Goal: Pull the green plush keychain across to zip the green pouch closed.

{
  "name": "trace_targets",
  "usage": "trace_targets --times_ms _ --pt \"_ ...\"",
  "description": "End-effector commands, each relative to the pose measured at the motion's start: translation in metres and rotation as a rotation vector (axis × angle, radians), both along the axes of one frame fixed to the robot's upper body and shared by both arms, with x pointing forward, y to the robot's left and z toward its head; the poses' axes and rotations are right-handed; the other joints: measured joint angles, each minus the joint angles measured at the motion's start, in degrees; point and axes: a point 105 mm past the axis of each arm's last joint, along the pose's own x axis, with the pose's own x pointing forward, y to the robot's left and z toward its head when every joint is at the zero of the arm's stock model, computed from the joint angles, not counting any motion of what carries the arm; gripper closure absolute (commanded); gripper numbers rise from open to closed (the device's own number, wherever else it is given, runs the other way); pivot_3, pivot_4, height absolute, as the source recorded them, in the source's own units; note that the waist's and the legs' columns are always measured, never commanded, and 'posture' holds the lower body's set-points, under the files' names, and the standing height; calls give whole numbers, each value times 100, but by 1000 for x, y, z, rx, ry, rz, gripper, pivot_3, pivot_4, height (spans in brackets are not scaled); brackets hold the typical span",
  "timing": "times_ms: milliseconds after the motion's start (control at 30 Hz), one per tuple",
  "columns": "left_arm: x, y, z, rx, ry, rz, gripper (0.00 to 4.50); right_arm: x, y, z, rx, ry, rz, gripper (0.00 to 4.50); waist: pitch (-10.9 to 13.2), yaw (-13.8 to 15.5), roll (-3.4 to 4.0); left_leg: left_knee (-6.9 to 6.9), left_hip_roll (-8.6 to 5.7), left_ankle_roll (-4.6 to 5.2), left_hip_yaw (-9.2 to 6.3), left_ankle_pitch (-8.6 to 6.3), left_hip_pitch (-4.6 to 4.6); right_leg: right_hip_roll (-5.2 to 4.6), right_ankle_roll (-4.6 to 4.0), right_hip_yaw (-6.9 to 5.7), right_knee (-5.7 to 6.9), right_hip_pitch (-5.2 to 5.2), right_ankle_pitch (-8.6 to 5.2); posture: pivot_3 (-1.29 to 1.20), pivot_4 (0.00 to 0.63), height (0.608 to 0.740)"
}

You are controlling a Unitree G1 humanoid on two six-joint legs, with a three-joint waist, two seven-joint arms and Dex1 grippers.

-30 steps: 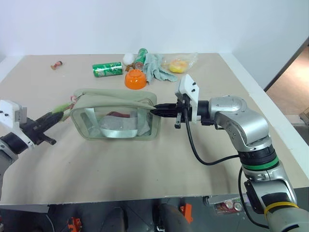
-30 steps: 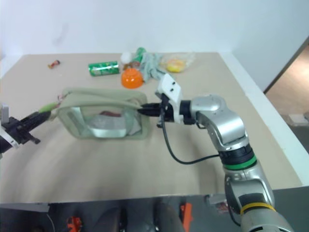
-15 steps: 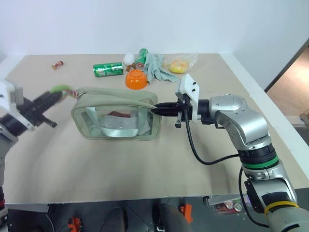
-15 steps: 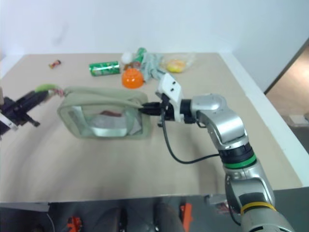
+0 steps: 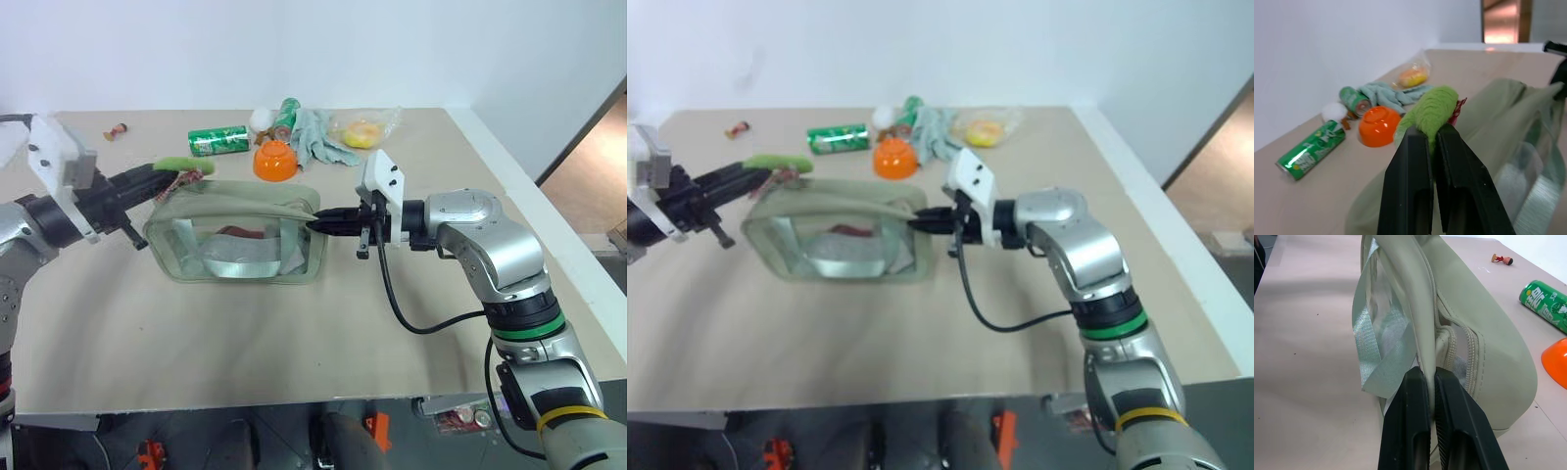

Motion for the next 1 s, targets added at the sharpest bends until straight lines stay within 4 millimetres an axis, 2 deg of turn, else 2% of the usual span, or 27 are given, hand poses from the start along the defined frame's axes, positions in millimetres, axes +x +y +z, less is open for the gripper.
trace_targets --times_ms 33,200,333,367,500,533,633,800,900,1000 --pt "-6 0 3 62 -1 6 4426 0 -2 8 -8 -41 -1 4500 0 0 0 0 0 0 0 0 0 0 0 -1 0 0 0 0 150 740" --pt "-4 6 -3 86 29 36 4426 0 -2 8 -9 -44 2 4500 0 4 0 0 -1 0 0 0 0 -1 1 -1 0 0 -1 0 150 740" --pt "-4 13 -2 65 29 64 3215 0 0 8 -6 -44 8 4500 0 4 0 0 -3 0 1 0 -1 -1 2 0 0 0 -1 0 150 740" --pt "-4 14 -1 53 23 69 2734 0 0 8 -5 -44 9 4500 0 4 0 0 -3 0 0 0 -1 -1 2 -1 0 0 -1 0 150 740" --pt "-7 23 2 39 20 88 1504 0 1 9 -3 -45 10 4500 0 1 0 0 -2 0 1 0 0 -2 2 0 0 -1 -1 0 150 740" --pt "-8 26 3 24 27 94 1038 0 1 9 -3 -45 11 4500 0 2 0 0 -2 0 1 0 -1 -1 2 0 0 -2 -1 0 150 740" --pt "-11 35 5 -1 36 116 76 0 2 9 -4 -44 12 4500 0 3 0 0 -1 0 0 0 -1 0 0 -2 2 -1 -2 0 150 740" --pt "-19 57 -7 -33 90 163 32 0 2 9 -5 -42 8 4500 0 -14 1 -1 1 -1 6 0 5 -3 -1 4 7 -3 -3 0 150 740" --pt "-23 56 -27 -24 147 148 32 1 2 9 -5 -40 8 4500 0 -8 1 -1 4 -1 5 0 5 -5 -5 0 10 -4 -5 0 150 740" --pt "-22 52 -38 -17 166 139 32 1 3 9 -4 -41 10 4500 0 1 0 0 3 -2 3 1 5 -8 -6 -2 15 -4 -7 0 150 740"
